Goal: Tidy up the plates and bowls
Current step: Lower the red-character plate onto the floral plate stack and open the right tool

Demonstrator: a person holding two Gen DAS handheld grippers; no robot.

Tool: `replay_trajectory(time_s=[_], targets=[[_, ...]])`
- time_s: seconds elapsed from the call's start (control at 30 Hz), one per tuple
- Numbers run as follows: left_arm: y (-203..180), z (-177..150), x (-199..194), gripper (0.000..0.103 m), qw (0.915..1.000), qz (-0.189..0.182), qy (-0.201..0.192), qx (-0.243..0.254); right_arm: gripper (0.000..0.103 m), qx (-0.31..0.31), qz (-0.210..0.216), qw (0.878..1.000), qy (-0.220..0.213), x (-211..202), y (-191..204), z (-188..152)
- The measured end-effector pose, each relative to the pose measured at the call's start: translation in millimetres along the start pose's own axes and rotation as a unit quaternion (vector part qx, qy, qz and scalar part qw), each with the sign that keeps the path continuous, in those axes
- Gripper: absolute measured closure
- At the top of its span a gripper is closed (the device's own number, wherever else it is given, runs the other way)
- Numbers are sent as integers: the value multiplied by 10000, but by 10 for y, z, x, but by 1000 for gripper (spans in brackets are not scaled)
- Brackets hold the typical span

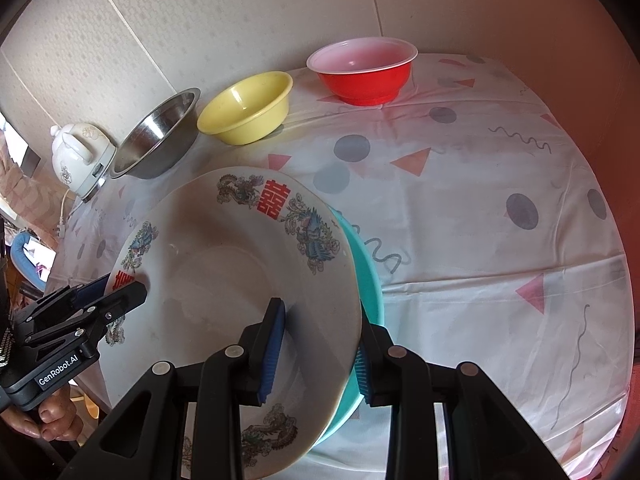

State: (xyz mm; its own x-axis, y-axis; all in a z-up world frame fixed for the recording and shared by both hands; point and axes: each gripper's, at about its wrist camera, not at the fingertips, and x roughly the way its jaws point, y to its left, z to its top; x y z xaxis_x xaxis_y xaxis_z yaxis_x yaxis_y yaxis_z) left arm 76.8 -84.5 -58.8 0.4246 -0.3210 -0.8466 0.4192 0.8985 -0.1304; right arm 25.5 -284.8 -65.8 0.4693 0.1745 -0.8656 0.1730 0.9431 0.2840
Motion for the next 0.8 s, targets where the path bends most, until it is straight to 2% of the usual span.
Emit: replay_trajectory(time_s=[0.8], targets=[[9, -48, -34, 66, 9999, -45, -21, -117, 71, 218, -21, 9997, 47, -20, -19, -12]])
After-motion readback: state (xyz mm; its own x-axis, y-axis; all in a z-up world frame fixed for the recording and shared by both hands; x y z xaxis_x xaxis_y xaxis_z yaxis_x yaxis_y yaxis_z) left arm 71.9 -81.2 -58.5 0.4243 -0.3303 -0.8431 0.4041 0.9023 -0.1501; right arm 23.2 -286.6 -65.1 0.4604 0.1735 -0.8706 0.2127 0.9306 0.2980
